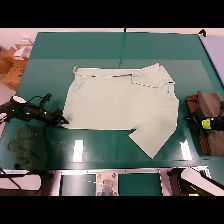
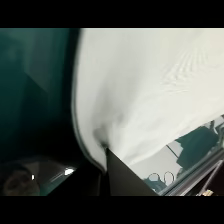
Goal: Fold the shirts.
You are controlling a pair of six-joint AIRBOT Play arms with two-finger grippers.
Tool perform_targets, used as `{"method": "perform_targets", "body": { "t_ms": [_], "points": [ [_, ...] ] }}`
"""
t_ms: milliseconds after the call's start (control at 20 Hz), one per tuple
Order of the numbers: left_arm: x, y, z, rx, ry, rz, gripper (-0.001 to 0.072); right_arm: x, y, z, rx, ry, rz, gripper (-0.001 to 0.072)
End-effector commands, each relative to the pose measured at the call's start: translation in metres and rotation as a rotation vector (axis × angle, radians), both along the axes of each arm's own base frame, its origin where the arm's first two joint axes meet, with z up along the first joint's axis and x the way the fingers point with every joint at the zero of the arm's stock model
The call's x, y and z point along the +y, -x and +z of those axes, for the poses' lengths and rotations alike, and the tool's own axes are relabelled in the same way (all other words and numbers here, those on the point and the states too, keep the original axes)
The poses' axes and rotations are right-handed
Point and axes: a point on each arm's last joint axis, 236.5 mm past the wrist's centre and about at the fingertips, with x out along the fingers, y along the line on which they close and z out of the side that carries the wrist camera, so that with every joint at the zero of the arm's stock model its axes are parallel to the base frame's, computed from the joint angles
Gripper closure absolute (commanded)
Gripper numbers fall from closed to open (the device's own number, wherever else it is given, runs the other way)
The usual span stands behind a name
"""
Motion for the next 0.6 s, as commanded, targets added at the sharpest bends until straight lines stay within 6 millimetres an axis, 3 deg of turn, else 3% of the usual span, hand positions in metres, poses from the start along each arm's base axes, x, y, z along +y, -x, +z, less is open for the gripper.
{"method": "perform_targets", "body": {
  "t_ms": [0, 150, 300, 450, 500, 550],
  "points": [
    [-0.005, -0.004, 0.004, -0.023, 0.032, -0.007, 0.0688, 0.001, 0.005, -0.032, 0.055, -0.049, 0.027, 0.0222],
    [-0.006, -0.003, 0.005, -0.019, 0.037, -0.012, 0.0688, 0.022, -0.004, -0.054, 0.068, -0.119, 0.07, 0.0223],
    [-0.002, -0.009, 0.002, -0.037, 0.018, 0.005, 0.0688, 0.057, -0.014, -0.064, 0.061, -0.2, 0.151, 0.0224],
    [-0.003, -0.008, 0.005, -0.039, 0.023, -0.001, 0.0688, 0.072, -0.012, -0.061, 0.07, -0.228, 0.2, 0.0234],
    [-0.004, -0.007, 0.008, -0.037, 0.029, -0.011, 0.0689, 0.073, -0.011, -0.059, 0.073, -0.239, 0.205, 0.0339],
    [-0.006, -0.006, 0.011, -0.037, 0.04, -0.024, 0.0689, 0.074, -0.009, -0.058, 0.074, -0.249, 0.208, 0.0385]
  ]
}}
